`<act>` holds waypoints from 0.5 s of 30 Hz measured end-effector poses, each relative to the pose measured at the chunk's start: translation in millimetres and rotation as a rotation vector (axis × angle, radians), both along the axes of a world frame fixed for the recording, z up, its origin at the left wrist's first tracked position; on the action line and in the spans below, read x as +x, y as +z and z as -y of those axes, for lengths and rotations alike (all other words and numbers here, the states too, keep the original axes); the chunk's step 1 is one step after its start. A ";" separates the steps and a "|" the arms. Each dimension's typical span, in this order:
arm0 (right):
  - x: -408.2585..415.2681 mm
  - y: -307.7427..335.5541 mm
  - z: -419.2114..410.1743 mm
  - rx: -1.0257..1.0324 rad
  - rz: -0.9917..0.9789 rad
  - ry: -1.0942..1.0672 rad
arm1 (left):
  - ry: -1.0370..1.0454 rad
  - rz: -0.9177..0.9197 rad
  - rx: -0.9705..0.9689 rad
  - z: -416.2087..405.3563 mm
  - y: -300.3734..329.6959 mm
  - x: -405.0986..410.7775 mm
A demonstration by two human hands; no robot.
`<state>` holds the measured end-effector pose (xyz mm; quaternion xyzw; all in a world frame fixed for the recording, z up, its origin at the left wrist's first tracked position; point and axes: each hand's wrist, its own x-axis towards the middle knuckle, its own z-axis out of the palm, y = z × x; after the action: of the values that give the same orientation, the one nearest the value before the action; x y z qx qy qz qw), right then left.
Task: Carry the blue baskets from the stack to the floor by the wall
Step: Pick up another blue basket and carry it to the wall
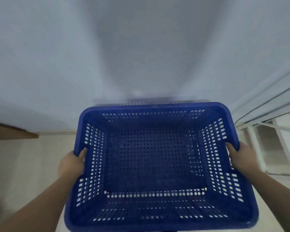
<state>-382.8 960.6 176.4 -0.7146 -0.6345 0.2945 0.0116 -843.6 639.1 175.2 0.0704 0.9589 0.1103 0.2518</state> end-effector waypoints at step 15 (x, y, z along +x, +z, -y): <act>-16.7 -8.7 -34.1 0.028 -0.007 0.002 | -0.034 -0.101 0.000 -27.4 -21.2 -8.3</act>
<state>-399.5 994.7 167.6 -0.7127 -0.6390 0.2883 0.0236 -851.9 666.5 154.0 0.0922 0.9691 0.1020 0.2048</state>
